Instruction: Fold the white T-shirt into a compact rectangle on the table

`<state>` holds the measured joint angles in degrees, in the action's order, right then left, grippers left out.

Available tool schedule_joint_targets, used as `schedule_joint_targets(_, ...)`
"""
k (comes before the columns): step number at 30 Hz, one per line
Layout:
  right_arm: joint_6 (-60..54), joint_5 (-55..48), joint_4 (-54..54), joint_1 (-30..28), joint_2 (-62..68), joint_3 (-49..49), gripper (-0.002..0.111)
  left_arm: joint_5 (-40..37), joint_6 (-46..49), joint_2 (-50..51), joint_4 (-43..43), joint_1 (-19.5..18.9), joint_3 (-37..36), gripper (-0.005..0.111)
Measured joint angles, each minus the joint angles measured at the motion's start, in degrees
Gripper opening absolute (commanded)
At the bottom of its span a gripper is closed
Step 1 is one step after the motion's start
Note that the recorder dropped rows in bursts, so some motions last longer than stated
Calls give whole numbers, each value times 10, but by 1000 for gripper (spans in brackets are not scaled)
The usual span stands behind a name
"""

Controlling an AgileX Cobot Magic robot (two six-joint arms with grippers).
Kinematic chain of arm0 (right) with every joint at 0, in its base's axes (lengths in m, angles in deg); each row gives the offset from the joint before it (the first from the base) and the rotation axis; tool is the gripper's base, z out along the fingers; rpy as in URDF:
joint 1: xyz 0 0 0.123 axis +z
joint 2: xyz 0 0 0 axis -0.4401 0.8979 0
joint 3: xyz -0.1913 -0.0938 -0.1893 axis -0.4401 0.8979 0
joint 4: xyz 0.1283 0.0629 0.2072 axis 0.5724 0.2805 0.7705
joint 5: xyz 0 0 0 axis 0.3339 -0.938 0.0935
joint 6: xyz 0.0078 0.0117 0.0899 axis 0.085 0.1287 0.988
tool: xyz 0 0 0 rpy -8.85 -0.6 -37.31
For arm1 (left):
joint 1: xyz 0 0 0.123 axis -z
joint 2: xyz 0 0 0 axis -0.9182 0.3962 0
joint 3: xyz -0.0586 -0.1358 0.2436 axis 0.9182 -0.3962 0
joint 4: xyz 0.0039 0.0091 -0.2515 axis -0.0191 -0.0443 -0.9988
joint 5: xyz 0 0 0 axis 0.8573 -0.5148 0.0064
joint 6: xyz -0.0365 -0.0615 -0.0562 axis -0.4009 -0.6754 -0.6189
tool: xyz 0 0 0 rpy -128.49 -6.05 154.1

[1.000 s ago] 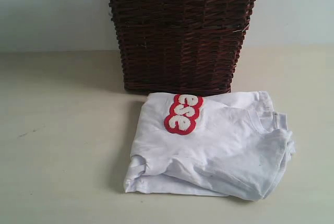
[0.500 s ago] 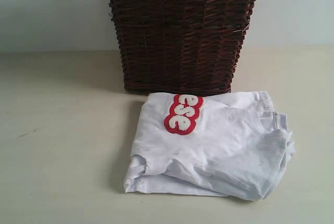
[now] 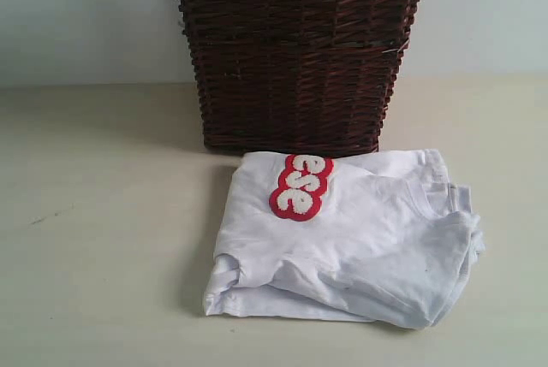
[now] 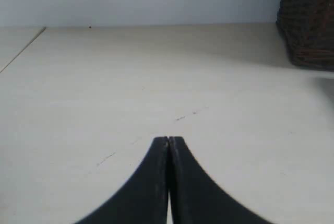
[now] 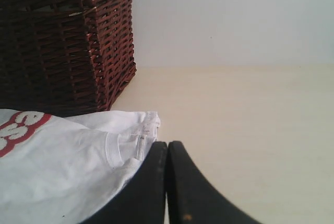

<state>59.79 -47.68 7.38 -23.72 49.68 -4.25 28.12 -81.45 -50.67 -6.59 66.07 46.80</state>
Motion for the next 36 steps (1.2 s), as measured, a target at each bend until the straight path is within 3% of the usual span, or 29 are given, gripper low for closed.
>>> schedule_joint_targets(36,0,-1,11,0,0,0,0,0,0,0,0,0,0,0)
